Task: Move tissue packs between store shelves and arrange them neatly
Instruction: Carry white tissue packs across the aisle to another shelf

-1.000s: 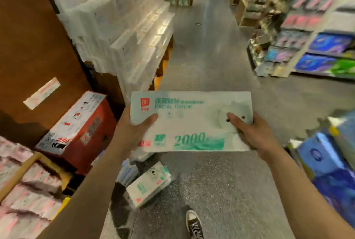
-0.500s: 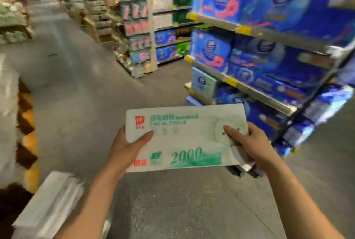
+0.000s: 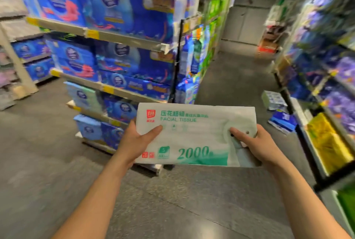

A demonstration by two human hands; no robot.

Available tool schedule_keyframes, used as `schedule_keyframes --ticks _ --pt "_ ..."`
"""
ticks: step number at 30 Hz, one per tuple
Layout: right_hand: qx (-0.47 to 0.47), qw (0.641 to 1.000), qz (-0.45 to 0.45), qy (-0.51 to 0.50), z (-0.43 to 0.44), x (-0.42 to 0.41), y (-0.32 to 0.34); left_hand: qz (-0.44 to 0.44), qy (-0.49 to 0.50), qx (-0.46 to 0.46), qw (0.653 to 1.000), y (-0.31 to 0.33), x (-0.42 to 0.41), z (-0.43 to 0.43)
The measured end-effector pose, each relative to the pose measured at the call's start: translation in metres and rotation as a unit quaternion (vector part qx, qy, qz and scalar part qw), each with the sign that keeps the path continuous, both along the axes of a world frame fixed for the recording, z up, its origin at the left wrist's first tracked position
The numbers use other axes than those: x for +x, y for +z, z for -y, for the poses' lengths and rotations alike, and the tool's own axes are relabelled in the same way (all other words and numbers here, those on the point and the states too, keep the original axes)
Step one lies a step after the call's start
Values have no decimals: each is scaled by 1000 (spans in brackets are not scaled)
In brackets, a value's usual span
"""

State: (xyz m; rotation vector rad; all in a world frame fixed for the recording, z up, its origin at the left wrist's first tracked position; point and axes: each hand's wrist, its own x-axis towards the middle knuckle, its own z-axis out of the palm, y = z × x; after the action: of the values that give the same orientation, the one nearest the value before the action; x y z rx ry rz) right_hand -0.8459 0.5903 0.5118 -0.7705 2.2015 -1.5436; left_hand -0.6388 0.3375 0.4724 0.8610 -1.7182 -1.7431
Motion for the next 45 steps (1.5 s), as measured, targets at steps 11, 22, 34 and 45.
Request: schedule_keyframes --ticks 11,22,34,45 --pt "-25 991 8 -131 -67 -190 -4 -25 -153 -4 988 -15 -278 -12" --pt "-48 950 -64 -301 -91 -372 26 -63 -345 -70 934 35 -586 5" --pt "-59 913 -77 -397 -166 -662 33 -91 -422 -80 899 63 -902 -67" --pt "-68 917 -93 -381 -134 -935 85 -81 -383 -120 912 92 -1172 -45"
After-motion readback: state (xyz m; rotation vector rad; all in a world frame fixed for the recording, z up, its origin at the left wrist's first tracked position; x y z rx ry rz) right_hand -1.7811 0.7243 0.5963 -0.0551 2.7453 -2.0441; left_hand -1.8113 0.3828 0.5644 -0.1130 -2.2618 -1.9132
